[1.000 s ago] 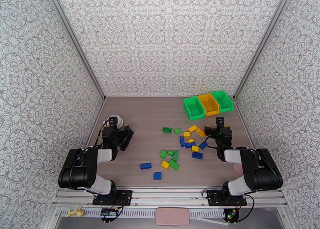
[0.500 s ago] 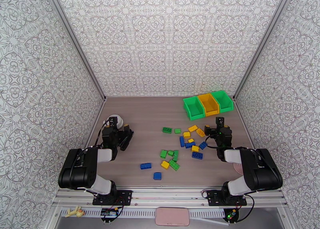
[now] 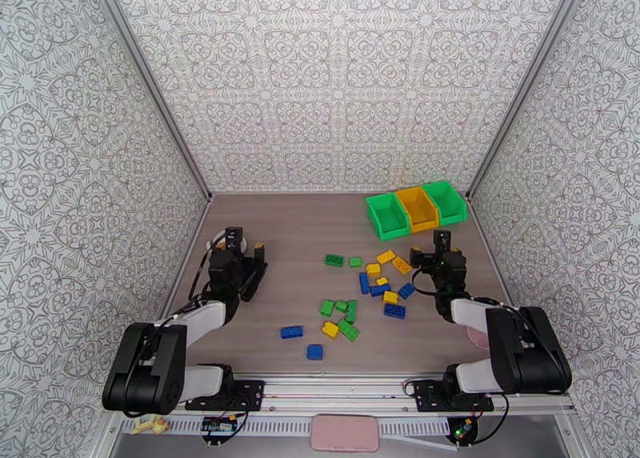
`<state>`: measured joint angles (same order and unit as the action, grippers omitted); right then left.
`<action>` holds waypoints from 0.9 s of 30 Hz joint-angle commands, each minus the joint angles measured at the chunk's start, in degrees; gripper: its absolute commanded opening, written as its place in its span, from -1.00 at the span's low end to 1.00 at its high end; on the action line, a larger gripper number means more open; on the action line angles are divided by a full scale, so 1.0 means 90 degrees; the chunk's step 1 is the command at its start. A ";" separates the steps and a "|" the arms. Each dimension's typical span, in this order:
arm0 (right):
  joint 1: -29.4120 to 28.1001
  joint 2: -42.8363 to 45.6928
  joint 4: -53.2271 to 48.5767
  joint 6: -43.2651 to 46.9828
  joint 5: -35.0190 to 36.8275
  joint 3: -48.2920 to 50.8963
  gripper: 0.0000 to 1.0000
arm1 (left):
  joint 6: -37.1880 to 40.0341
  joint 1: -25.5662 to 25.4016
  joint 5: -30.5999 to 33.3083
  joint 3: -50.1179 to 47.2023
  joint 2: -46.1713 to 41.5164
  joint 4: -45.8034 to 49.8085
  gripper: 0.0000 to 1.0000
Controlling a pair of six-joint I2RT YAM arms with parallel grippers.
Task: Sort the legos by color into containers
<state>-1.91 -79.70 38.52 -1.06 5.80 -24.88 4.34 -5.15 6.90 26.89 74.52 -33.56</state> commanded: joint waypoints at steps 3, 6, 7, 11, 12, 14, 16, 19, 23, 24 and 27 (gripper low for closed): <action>0.0035 0.0498 -0.1047 0.0049 -0.0231 -0.0426 1.00 | 0.0206 -0.0721 -0.0323 0.0488 -0.0164 0.1097 0.99; 0.0034 0.0603 -0.1941 0.0088 -0.0299 -0.0955 1.00 | -0.0207 -0.1142 -0.0569 0.0784 0.0099 0.0985 0.99; 0.0035 0.0604 -0.2334 0.0107 -0.0352 -0.1180 1.00 | -0.0287 -0.1361 -0.0553 0.0889 0.0260 0.0868 0.99; 0.0039 0.0404 -0.3579 0.0104 -0.0657 -0.2156 1.00 | -0.0434 -0.2183 -0.0843 0.1573 0.1144 0.0418 0.99; 0.0045 0.0327 -0.3782 0.0060 -0.0726 -0.2352 1.00 | -0.0535 -0.2343 -0.0871 0.1709 0.1364 0.0253 0.99; 0.0081 0.0113 -0.4245 -0.0049 -0.0878 -0.2799 1.00 | -0.0802 -0.2649 -0.0914 0.1992 0.1816 -0.0160 0.99; 0.0128 -0.0168 -0.4689 -0.0058 -0.1039 -0.3288 0.99 | -0.0983 -0.2941 -0.1019 0.2293 0.2206 -0.0492 0.99; 0.0176 -0.0653 -0.5110 -0.0034 -0.1201 -0.3843 1.00 | -0.1020 -0.3286 -0.1135 0.2657 0.2518 -0.0512 0.99; 0.0173 -0.1504 -0.5758 0.0090 -0.1556 -0.4793 1.00 | -0.1007 -0.3459 -0.1489 0.2884 0.2678 -0.0368 0.99; 0.0174 -0.1698 -0.5845 0.0087 -0.1606 -0.5007 1.00 | -0.0990 -0.3470 -0.1601 0.2924 0.2696 -0.0315 0.99; 0.0173 -0.2251 -0.6286 0.0118 -0.1604 -0.5780 0.99 | -0.0886 -0.3492 -0.1951 0.3019 0.2747 -0.0198 0.99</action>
<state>-0.64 -97.30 -11.27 -0.56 -6.50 -71.31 -3.49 -36.45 -6.46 52.18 98.10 -35.35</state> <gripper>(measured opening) 0.996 0.996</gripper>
